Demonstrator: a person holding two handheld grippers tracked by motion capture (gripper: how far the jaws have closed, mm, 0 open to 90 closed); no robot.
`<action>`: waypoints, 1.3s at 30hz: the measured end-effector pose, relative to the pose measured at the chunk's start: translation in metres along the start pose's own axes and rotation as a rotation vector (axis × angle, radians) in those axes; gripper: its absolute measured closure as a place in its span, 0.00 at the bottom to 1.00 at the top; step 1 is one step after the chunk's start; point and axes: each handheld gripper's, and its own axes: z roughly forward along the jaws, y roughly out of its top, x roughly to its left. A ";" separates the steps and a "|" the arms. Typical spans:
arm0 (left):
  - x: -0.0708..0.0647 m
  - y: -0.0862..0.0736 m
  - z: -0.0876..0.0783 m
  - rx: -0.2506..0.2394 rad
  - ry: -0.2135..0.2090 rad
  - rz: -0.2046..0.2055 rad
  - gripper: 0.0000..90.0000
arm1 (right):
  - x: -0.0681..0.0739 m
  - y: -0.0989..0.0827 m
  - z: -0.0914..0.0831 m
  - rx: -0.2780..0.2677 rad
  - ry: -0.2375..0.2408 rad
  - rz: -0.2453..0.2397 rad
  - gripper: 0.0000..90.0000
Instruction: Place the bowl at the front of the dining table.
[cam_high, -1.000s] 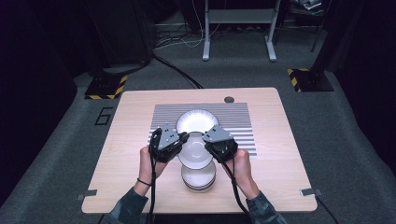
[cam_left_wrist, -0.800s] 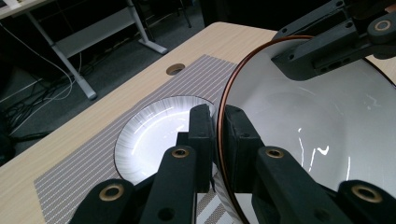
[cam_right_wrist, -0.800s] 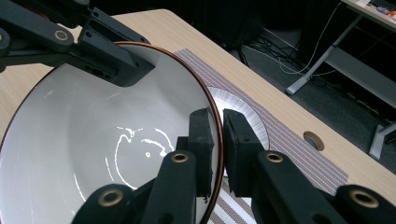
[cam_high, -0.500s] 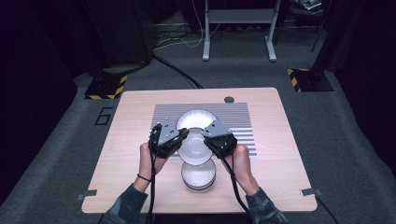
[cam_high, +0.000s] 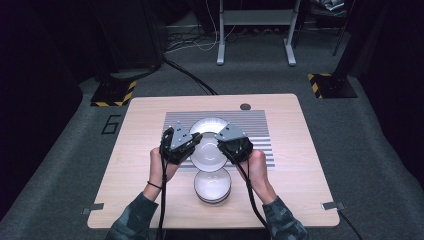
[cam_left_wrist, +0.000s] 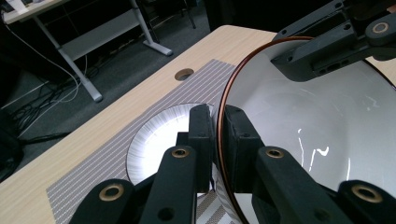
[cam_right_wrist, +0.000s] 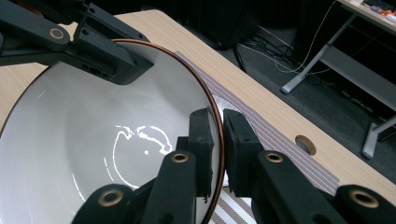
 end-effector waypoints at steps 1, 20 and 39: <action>0.000 0.000 0.000 -0.001 0.001 -0.002 0.92 | -0.001 0.000 0.001 -0.001 -0.002 -0.004 0.91; 0.011 0.003 0.014 -0.010 0.000 0.001 0.91 | -0.012 0.002 0.013 -0.001 -0.004 0.012 0.92; 0.018 0.005 0.032 0.013 0.018 0.004 0.91 | -0.022 0.003 0.029 0.015 -0.015 0.017 0.91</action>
